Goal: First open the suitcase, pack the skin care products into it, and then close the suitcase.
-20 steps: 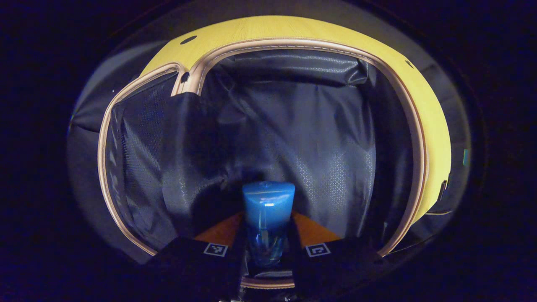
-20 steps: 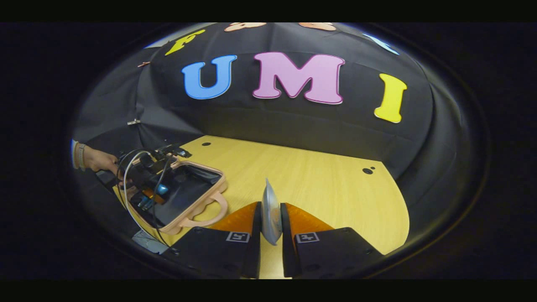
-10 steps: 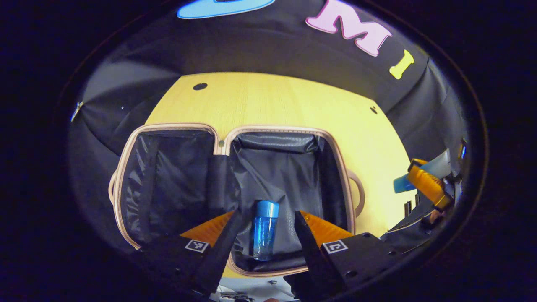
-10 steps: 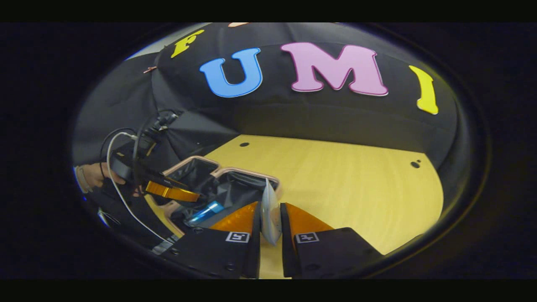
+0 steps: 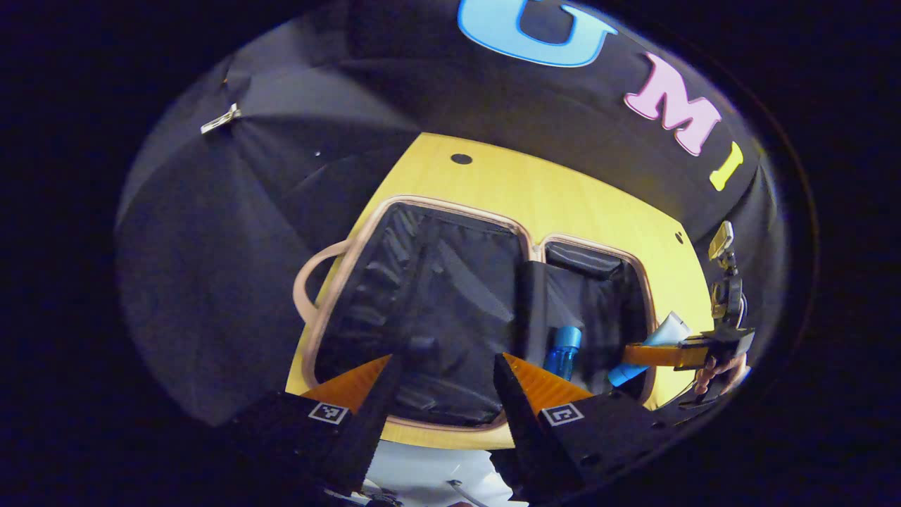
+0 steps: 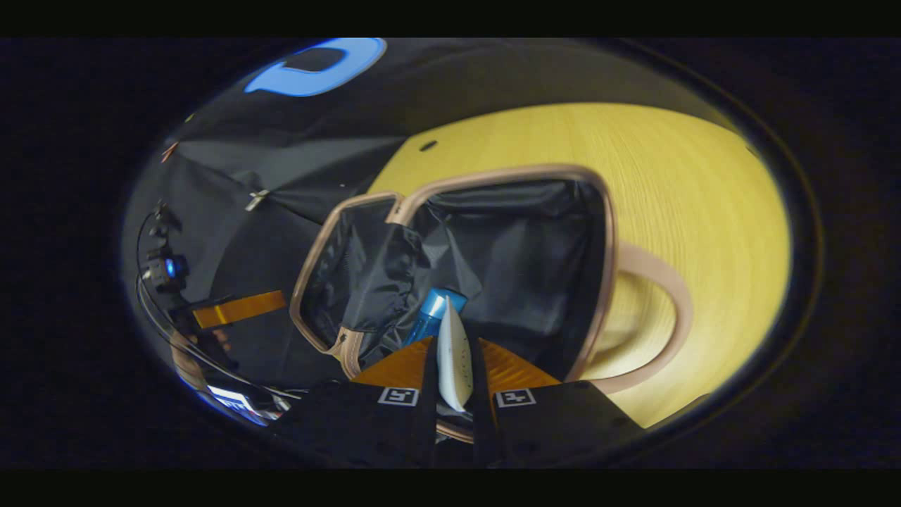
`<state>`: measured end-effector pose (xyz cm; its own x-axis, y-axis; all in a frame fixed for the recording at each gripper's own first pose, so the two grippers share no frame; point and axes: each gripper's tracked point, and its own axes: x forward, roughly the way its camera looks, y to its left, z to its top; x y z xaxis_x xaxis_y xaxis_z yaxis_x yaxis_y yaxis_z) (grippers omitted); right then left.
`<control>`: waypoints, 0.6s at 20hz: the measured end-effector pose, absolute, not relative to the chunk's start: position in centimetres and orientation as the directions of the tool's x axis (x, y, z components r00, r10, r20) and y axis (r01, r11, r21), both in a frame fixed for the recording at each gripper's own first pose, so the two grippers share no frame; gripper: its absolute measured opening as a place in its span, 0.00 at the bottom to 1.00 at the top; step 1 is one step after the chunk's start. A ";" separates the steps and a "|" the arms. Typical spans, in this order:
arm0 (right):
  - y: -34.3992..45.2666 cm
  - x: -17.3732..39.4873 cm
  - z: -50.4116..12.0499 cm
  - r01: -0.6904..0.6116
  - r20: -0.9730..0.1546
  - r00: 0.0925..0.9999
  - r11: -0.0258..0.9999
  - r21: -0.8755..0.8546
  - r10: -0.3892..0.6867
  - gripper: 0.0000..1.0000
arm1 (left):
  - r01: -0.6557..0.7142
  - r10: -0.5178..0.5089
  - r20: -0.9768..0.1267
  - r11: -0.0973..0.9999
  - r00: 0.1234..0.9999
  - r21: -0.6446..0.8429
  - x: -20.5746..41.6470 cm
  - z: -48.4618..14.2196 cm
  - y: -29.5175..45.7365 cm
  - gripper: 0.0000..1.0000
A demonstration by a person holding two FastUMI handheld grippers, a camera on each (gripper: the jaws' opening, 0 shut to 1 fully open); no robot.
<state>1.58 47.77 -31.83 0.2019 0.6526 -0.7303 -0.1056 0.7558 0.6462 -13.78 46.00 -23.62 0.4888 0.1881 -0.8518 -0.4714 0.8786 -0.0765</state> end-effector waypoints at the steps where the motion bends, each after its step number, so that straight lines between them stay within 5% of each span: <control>1: 48.0 1.3 -32.9 -0.091 -0.761 0.181 0.781 0.617 0.623 0.18 | -0.494 0.205 -0.852 0.867 0.481 -0.071 -14.4 -23.7 47.3 0.84; 2: 48.1 1.2 -33.7 -0.080 -0.786 0.168 0.803 0.591 0.595 0.18 | -0.511 0.219 -0.854 0.857 0.472 -0.062 -15.1 -24.1 48.5 0.84; 3: 48.2 1.0 -34.2 -0.068 -0.809 0.152 0.822 0.565 0.568 0.33 | -0.528 0.234 -0.855 0.847 0.462 -0.053 -15.6 -24.3 49.7 0.84; 7: 48.4 0.3 -35.2 -0.018 -0.849 0.118 0.856 0.517 0.516 0.24 | -0.601 0.269 -0.857 0.797 0.440 -0.058 -15.9 -24.9 53.7 0.84; 8: 48.4 0.5 -35.0 -0.015 -0.853 0.130 0.861 0.508 0.505 0.33 | -0.607 0.268 -0.854 0.791 0.445 -0.068 -15.7 -25.0 54.2 0.84; 9: 48.7 0.6 -34.4 -0.007 -0.839 0.143 0.849 0.529 0.524 0.25 | -0.615 0.270 -0.853 0.785 0.447 -0.074 -15.7 -25.2 54.8 0.84; 12: 50.6 0.6 -29.6 -0.051 -0.711 0.200 0.732 0.680 0.674 0.80 | -0.604 0.278 -0.841 0.794 0.464 -0.071 -15.1 -25.8 57.4 0.84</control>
<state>0.62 50.62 -29.56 0.2004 0.6742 -0.7109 -0.0512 0.7318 0.6796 -15.08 57.40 -25.75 0.4643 0.2779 -0.8409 -0.6038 0.7940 -0.0710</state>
